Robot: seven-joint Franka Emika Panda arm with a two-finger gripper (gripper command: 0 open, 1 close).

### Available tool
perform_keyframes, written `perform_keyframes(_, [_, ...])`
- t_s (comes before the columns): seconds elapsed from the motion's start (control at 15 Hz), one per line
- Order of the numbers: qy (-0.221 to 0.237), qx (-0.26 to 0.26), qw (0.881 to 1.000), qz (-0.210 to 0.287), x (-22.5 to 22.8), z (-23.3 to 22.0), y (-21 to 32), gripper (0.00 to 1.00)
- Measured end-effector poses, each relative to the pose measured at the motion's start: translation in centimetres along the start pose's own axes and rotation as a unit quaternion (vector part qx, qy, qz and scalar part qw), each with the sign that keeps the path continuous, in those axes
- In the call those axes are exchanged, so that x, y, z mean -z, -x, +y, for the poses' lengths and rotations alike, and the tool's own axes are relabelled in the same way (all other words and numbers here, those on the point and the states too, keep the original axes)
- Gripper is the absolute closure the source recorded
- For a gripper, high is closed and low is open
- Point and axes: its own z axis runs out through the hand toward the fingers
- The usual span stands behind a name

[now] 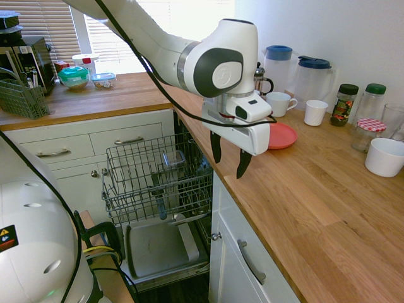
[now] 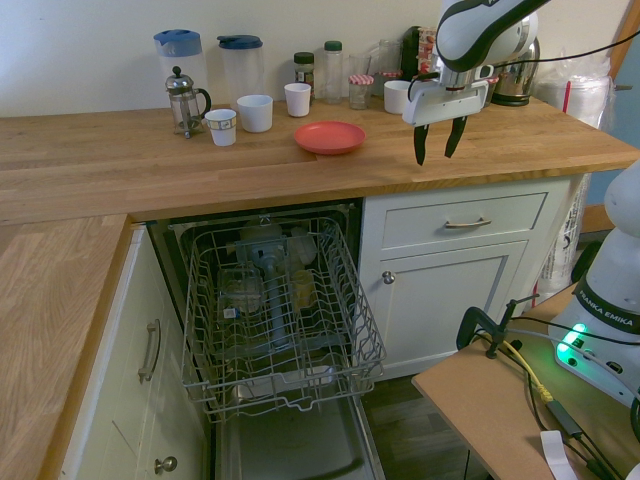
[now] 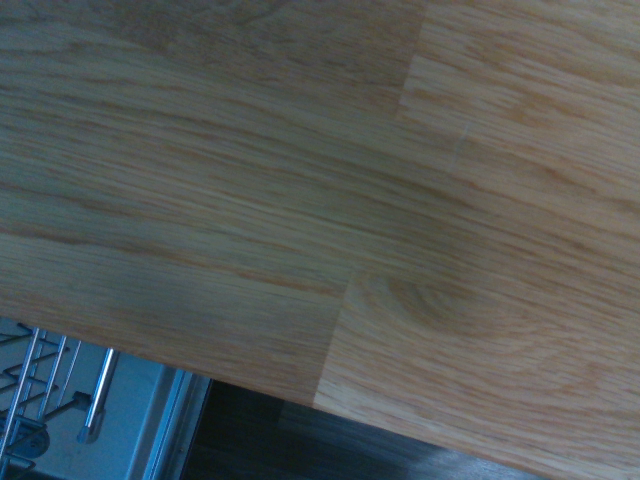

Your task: Put the plate in the dishwasher

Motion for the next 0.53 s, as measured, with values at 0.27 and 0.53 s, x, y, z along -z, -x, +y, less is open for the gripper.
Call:
perform_keyframes(0.27, [-0.012,-0.006,1.000,0.010,0.7,-0.6,-0.5,0.00])
perform_keyframes(0.53, [-0.048,-0.031,0.998,0.009,3.2,-4.1,-3.0,0.00])
